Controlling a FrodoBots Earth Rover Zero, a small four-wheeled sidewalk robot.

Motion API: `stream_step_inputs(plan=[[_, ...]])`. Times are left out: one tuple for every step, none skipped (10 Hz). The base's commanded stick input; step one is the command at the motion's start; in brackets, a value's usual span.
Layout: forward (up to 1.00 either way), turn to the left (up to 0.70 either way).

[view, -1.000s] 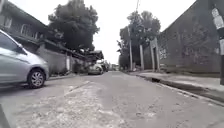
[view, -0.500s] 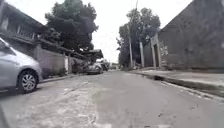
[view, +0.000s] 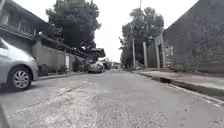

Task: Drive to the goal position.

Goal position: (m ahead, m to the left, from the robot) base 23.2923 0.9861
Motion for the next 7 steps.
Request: stream_step_inputs(plan=[[0.70, 0.00], [0.70, 0.00], [0.70, 0.00], [0.70, 0.00], [0.70, 0.00], [0.70, 0.00], [0.70, 0.00]])
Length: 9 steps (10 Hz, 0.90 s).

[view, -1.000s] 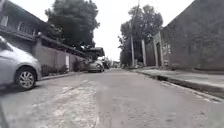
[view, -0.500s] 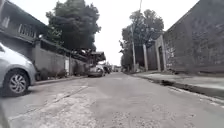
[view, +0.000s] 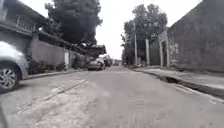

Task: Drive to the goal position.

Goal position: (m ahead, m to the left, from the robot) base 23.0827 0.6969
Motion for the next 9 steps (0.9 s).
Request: stream_step_inputs(plan=[[0.70, 0.00], [0.70, 0.00], [0.70, -0.04], [0.70, -0.14], [0.70, -0.25], [0.70, -0.35], [0.70, -0.35], [0.70, -0.09], [0.70, -0.02]])
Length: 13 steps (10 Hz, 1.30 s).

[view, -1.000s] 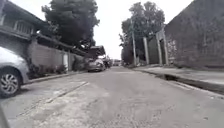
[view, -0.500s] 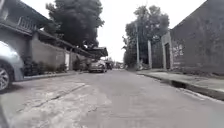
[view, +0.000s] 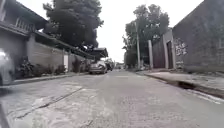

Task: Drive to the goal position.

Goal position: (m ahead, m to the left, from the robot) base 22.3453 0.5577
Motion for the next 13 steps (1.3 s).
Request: stream_step_inputs(plan=[[0.70, 0.00], [0.70, 0.00], [0.70, 0.00], [0.70, 0.07], [0.70, 0.20], [0.70, 0.23], [0.70, 0.12], [0.70, 0.01], [0.70, 0.00], [0.70, 0.00], [0.70, 0.00], [0.70, 0.00], [0.70, 0.00]])
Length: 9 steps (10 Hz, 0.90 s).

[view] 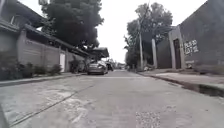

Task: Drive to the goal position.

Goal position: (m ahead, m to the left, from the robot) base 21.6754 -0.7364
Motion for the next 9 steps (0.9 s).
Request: stream_step_inputs(plan=[[0.70, 0.00], [0.70, 0.00], [0.70, 0.00], [0.70, 0.00], [0.70, 0.00], [0.70, 0.00], [0.70, 0.00], [0.70, 0.00], [0.70, 0.00]])
